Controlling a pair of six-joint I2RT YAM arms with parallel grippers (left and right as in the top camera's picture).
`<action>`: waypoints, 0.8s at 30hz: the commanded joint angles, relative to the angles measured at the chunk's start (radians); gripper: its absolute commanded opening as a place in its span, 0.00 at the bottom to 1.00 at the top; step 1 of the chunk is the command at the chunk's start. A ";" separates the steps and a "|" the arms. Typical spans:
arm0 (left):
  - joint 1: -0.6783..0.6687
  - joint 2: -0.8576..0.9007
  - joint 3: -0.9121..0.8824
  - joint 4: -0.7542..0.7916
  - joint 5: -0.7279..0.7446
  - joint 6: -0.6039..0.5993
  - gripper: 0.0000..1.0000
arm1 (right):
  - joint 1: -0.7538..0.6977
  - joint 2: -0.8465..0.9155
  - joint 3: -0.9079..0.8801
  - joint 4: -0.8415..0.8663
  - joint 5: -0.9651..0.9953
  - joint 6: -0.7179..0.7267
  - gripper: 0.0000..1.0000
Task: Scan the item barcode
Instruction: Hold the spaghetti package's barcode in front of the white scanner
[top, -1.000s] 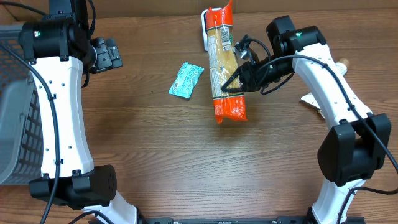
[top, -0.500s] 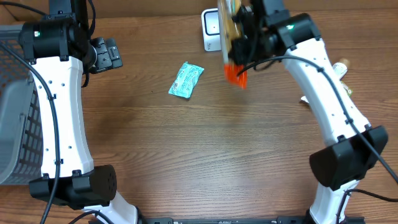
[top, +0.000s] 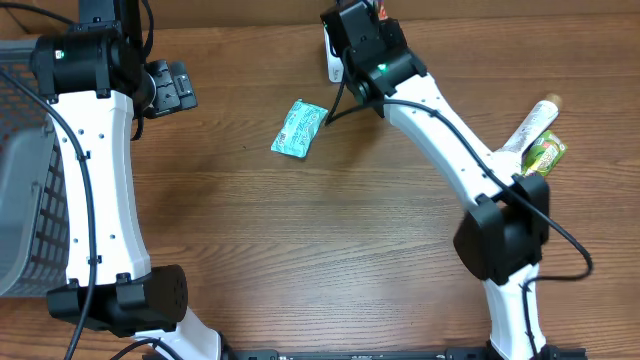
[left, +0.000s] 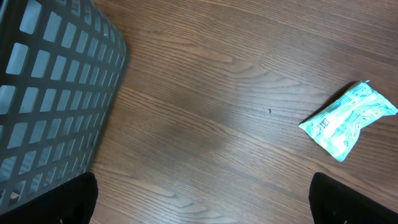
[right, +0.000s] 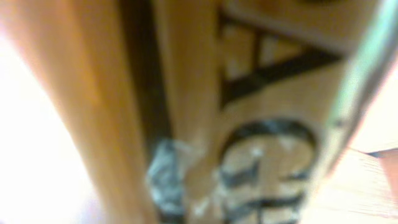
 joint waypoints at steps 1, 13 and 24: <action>0.001 -0.008 0.008 0.001 -0.010 -0.007 1.00 | -0.027 0.027 0.044 0.082 0.137 -0.075 0.04; 0.001 -0.008 0.008 0.001 -0.010 -0.007 1.00 | -0.041 0.212 0.044 0.250 0.176 -0.483 0.04; 0.001 -0.008 0.008 0.001 -0.010 -0.006 1.00 | -0.055 0.267 0.043 0.342 0.293 -0.516 0.04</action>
